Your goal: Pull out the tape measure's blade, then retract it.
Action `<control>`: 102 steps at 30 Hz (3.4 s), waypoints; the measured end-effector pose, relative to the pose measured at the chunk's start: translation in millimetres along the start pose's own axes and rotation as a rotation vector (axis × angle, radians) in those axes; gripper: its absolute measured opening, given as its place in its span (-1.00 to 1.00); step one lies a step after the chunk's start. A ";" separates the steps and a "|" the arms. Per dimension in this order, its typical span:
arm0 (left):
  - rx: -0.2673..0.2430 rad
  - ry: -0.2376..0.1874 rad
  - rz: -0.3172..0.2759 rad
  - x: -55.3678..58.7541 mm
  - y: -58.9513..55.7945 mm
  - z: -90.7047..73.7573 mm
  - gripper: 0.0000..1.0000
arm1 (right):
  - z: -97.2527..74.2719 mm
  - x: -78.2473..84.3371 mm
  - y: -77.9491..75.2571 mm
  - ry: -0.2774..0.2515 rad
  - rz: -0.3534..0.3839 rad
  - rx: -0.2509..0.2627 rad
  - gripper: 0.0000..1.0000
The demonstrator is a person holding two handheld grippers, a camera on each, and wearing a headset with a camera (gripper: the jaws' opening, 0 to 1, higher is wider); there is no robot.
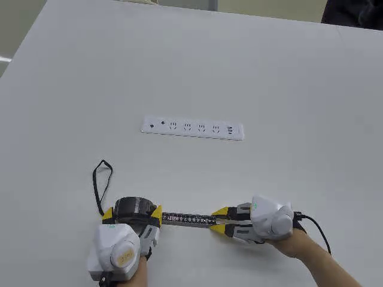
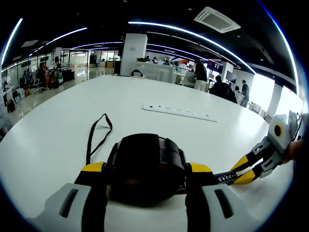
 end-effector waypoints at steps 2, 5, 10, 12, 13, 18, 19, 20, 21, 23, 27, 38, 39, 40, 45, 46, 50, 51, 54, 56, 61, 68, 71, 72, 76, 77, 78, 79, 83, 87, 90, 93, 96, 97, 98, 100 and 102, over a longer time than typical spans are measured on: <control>0.001 0.001 -0.001 0.3 0.2 0.1 0.26 | 1.9 -0.7 0.2 -0.003 -0.001 0.000 -0.77; 0.007 0.003 -0.005 -1.3 -0.5 -1.5 0.25 | 5.7 -2.4 0.5 -0.006 -0.001 -0.003 -0.77; 0.019 0.004 -0.015 -0.6 0.7 -1.1 0.24 | 10.9 -6.8 2.0 -0.012 -0.006 -0.007 -0.77; 0.020 0.003 -0.017 -1.2 0.2 -1.2 0.24 | 12.5 -8.6 2.3 -0.014 -0.005 -0.007 -0.77; 0.021 0.004 -0.018 -1.3 0.2 -1.4 0.24 | 13.6 -9.9 3.0 -0.015 -0.008 -0.008 -0.77; 0.026 0.003 -0.021 -0.8 0.7 -1.7 0.23 | 20.0 -13.2 4.1 -0.021 -0.009 -0.009 -0.77; 0.026 0.003 -0.021 -0.5 0.9 -1.6 0.23 | 21.4 -14.0 4.4 -0.022 -0.007 -0.010 -0.77; 0.026 0.003 -0.021 -0.3 1.0 -1.6 0.23 | 23.9 -15.6 5.5 -0.026 -0.007 -0.013 -0.77; 0.026 0.003 -0.020 -0.3 1.0 -1.6 0.23 | 25.6 -16.8 6.5 -0.027 -0.009 -0.015 -0.77; 0.027 0.004 -0.020 0.3 1.3 -1.2 0.22 | 29.4 -19.7 8.3 -0.031 -0.012 -0.019 -0.77; 0.026 0.005 -0.019 0.9 1.2 -0.7 0.22 | 36.1 -24.5 10.6 -0.035 -0.016 -0.025 -0.77; 0.028 0.006 -0.027 0.0 1.0 -1.2 0.22 | 47.6 -30.4 13.2 -0.042 -0.021 -0.031 -0.77; 0.028 0.006 -0.029 -0.7 0.8 -1.5 0.21 | 48.2 -31.2 13.2 -0.044 -0.020 -0.030 -0.77; 0.028 0.006 -0.032 -1.2 0.7 -1.7 0.21 | 49.5 -32.3 13.2 -0.046 -0.021 -0.029 -0.77; 0.033 0.007 -0.039 -1.7 0.3 -1.9 0.21 | 55.2 -34.2 14.1 -0.053 -0.019 -0.029 -0.77; 0.034 0.007 -0.041 -2.0 0.2 -2.1 0.21 | 55.3 -34.9 14.7 -0.054 -0.019 -0.029 -0.77; 0.037 0.007 -0.048 -1.9 0.5 -2.2 0.21 | 58.7 -36.5 15.6 -0.055 -0.024 -0.029 -0.77; 0.039 0.007 -0.051 -1.4 0.9 -1.8 0.21 | 59.7 -37.0 15.8 -0.055 -0.026 -0.030 -0.77; 0.044 0.008 -0.052 -1.8 1.0 -1.6 0.21 | 62.1 -37.9 16.6 -0.056 -0.026 -0.032 -0.77; 0.046 0.010 -0.051 -2.5 0.3 -2.1 0.21 | 64.3 -40.2 18.0 -0.058 -0.030 -0.033 -0.77; 0.053 0.012 -0.052 -2.8 1.1 -2.4 0.20 | 71.0 -45.2 21.7 -0.061 -0.034 -0.042 -0.77; 0.059 0.012 -0.059 -3.2 1.6 -2.9 0.20 | 85.7 -53.2 25.3 -0.066 -0.045 -0.054 -0.77; 0.061 0.013 -0.063 -2.6 1.9 -2.7 0.20 | 89.4 -56.6 26.9 -0.067 -0.050 -0.057 -0.77; 0.062 0.013 -0.064 -2.7 2.1 -2.7 0.20 | 90.2 -57.0 27.1 -0.067 -0.052 -0.058 -0.77; 0.063 0.012 -0.069 -2.9 2.7 -2.4 0.21 | 93.5 -58.7 27.4 -0.067 -0.062 -0.061 -0.77; 0.063 0.012 -0.069 -3.1 2.5 -2.6 0.21 | 94.2 -59.3 27.6 -0.068 -0.064 -0.061 -0.77; 0.064 0.012 -0.069 -3.2 2.4 -2.8 0.21 | 95.8 -59.8 28.0 -0.068 -0.064 -0.063 -0.77; 0.064 0.012 -0.068 -3.1 2.4 -2.8 0.21 | 97.1 -60.2 28.4 -0.068 -0.065 -0.064 -0.77; 0.068 0.012 -0.071 -4.1 2.3 -3.0 0.20 | 101.5 -63.2 29.2 -0.072 -0.070 -0.068 -0.77; 0.070 0.010 -0.070 -4.8 1.6 -3.6 0.21 | 100.8 -62.9 29.0 -0.069 -0.081 -0.075 -0.77; 0.076 0.011 -0.066 -5.1 1.3 -3.9 0.21 | 101.0 -63.2 30.0 -0.062 -0.105 -0.092 -0.76; 0.084 0.012 -0.065 -3.8 1.6 -3.6 0.21 | 101.8 -63.6 29.8 -0.053 -0.125 -0.107 -0.76; 0.091 0.012 -0.064 -3.2 1.9 -3.0 0.22 | 102.0 -63.8 30.2 -0.052 -0.136 -0.123 -0.75; 0.092 0.012 -0.064 -2.5 3.0 -2.4 0.22 | 102.1 -63.8 30.3 -0.052 -0.139 -0.128 -0.75; 0.093 0.011 -0.065 -1.8 3.9 -1.8 0.22 | 102.3 -63.6 30.0 -0.051 -0.145 -0.132 -0.75; 0.093 0.011 -0.066 -1.6 3.5 -1.7 0.22 | 102.4 -63.7 30.2 -0.050 -0.150 -0.137 -0.75; 0.094 0.011 -0.065 -0.6 3.8 -0.8 0.22 | 102.5 -63.9 30.3 -0.051 -0.159 -0.147 -0.75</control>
Point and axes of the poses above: the centre of the closed fingertips' face, and the gripper's own axes: z roughly forward along the fingers, y roughly to its left, x roughly out of its underside, the point moved 3 cm from there along -z, roughly backward along the fingers, and after that the axes turned 11 degrees about z, right-handed, at the moved point
